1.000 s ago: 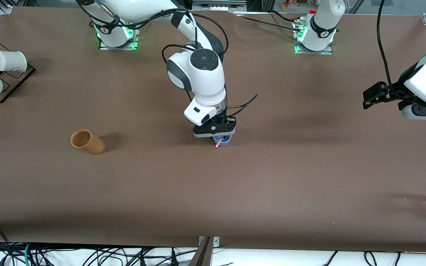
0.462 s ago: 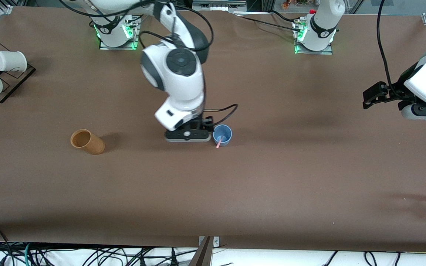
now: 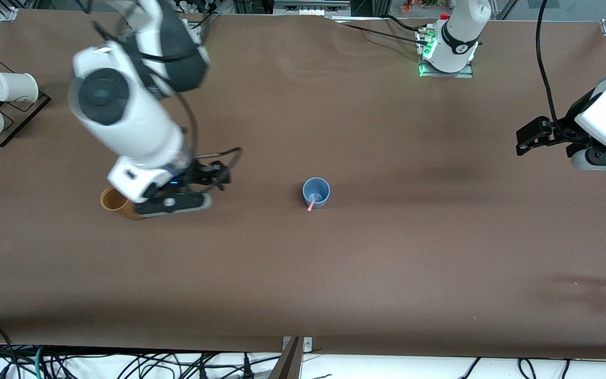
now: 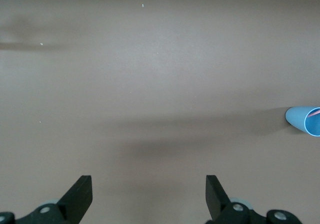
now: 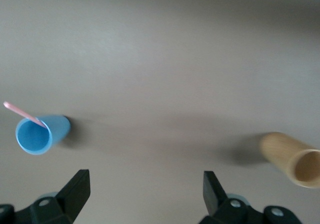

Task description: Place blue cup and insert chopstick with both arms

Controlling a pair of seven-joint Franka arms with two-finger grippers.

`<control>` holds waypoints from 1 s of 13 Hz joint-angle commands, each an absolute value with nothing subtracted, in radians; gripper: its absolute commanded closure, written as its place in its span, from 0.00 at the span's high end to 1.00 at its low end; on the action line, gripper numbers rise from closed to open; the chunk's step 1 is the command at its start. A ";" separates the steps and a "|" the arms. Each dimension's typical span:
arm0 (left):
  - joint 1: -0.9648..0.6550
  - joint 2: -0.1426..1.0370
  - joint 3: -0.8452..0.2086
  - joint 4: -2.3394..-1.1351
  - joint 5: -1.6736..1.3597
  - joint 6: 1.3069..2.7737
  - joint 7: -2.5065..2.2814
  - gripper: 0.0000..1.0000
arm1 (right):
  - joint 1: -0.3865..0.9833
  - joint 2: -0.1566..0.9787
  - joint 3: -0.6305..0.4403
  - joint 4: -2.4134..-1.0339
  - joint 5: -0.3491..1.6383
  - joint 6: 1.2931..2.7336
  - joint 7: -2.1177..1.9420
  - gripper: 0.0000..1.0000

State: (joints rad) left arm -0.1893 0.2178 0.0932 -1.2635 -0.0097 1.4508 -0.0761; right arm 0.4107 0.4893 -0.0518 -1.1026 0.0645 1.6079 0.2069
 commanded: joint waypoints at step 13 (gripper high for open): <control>-0.181 0.206 0.097 -1.272 -0.040 1.447 -0.003 1.00 | 0.255 -0.006 -0.107 -1.554 0.008 1.529 -0.054 1.00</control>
